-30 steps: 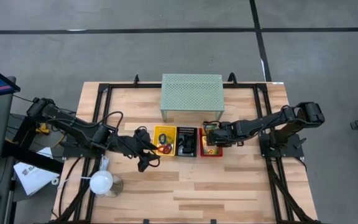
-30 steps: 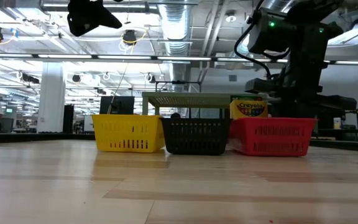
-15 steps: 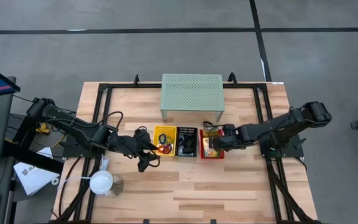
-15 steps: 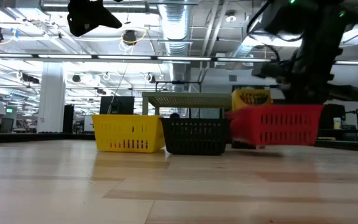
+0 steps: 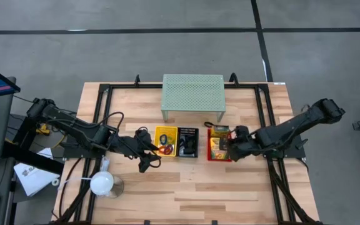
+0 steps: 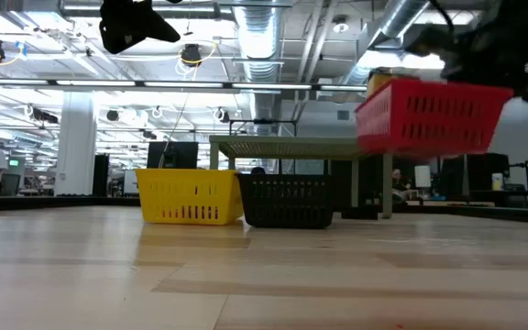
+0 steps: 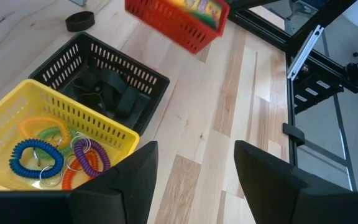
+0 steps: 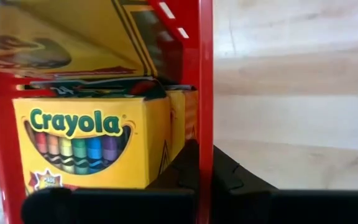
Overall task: Pick & Place Office Desk Supplies
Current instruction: Put the red bin on the shelf
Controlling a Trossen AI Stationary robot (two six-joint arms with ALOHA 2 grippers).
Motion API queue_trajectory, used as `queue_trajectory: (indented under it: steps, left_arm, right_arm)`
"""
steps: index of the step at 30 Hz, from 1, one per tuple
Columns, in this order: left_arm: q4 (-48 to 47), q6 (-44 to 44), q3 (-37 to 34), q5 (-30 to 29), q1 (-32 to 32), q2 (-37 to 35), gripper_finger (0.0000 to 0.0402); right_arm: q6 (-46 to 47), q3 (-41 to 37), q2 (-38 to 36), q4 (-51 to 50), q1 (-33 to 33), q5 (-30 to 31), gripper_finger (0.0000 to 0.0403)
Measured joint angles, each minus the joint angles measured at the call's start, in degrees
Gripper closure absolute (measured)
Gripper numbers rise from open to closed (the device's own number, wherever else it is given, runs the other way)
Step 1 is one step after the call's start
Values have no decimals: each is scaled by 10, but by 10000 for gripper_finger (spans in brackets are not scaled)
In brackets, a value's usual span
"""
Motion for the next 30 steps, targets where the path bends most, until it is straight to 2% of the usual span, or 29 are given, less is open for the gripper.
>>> queue_trajectory:
  steps: [5,10,22,26,30]
  left_arm:
    - [0,2,0,0,2,0,195]
    - [0,6,0,0,11,0,195]
    - [1,7,0,1,13,0,195]
    - [1,7,0,1,13,0,195]
    - [1,7,0,2,13,0,195]
  right_arm:
    - [-43,69,-16,-82,-33,21,403]
    - [-175,133,-16,-97,-135,3,403]
    - [-471,221,-8,-102,-449,-165,403]
    - [-528,249,20,-120,-528,-208,403]
    - [-573,275,68,-123,-577,-241,403]
